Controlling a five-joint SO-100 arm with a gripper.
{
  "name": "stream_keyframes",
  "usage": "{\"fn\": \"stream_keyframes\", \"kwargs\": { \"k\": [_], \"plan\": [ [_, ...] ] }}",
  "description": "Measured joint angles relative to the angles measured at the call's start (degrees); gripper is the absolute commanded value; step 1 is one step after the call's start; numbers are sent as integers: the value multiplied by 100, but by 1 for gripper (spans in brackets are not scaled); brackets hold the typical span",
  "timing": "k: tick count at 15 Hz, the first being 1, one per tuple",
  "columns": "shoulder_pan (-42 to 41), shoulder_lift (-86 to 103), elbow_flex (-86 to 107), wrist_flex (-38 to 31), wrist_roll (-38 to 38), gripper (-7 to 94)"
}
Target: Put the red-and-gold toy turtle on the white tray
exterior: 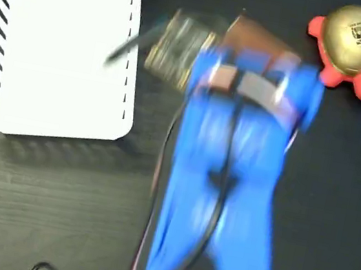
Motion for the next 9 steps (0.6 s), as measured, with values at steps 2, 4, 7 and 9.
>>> {"fn": "stream_keyframes", "kwargs": {
  "k": [2, 4, 7, 9],
  "plan": [
    [229, -984, -1477, 343, 598, 0],
    [510, -1740, -2549, 501, 1072, 0],
    [809, -2777, -3797, 642, 1538, 0],
    [1169, -3357, -4535, 642, 1705, 0]
  ]
}}
